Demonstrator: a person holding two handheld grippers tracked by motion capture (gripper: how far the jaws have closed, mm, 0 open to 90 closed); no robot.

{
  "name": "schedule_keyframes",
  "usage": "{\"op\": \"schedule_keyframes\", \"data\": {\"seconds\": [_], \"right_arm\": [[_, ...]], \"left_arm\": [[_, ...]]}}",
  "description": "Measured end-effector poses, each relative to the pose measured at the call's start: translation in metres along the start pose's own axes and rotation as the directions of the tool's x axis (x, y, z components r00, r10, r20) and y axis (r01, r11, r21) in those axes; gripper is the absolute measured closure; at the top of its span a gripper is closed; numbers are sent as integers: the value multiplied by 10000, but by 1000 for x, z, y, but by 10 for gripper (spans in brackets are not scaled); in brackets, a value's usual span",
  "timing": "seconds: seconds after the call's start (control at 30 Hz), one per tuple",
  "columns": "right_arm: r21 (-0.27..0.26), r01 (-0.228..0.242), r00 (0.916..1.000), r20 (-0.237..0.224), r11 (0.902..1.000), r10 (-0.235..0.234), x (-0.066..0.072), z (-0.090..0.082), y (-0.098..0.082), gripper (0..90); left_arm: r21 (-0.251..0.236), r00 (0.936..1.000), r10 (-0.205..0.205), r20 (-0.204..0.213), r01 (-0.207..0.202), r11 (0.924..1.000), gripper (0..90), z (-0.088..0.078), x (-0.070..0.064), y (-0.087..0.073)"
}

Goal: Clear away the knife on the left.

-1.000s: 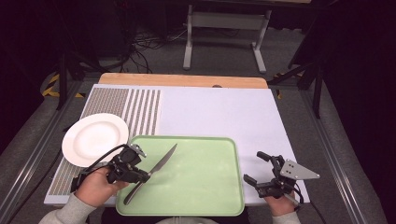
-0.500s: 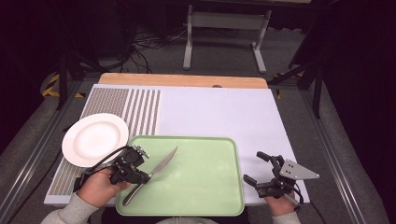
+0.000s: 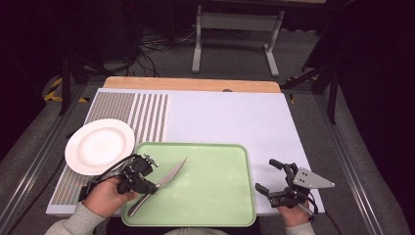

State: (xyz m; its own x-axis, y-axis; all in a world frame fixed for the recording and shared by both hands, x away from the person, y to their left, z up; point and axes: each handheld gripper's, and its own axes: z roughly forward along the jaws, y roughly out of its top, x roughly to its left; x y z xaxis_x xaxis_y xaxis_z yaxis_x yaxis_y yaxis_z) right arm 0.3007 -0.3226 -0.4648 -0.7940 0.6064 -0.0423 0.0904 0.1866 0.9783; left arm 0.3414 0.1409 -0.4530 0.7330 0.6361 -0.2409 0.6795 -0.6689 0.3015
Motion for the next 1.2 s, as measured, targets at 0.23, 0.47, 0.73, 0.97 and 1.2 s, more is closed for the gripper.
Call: {"op": "schedule_keyframes", "data": {"seconds": [0.23,0.47,0.73,0.97,1.2], "right_arm": [[-3,-3,10000,-14,10000,3,0,0,0,33],[1,-20,10000,-32,10000,20,0,0,0,33],[21,1,10000,-22,10000,-1,0,0,0,33],[20,-34,10000,-72,10000,34,0,0,0,33],[27,-31,10000,-65,10000,31,0,0,0,33]], "left_arm": [[156,9999,-76,-140,78,9998,795,2,1,1],[181,9993,-192,-321,198,9996,795,4,2,0],[170,9993,-224,-313,229,9996,793,4,2,0],[-4,9998,24,187,-24,10000,681,1,2,0],[-1195,9877,1475,521,-1405,9828,273,-7,-7,2]]}}
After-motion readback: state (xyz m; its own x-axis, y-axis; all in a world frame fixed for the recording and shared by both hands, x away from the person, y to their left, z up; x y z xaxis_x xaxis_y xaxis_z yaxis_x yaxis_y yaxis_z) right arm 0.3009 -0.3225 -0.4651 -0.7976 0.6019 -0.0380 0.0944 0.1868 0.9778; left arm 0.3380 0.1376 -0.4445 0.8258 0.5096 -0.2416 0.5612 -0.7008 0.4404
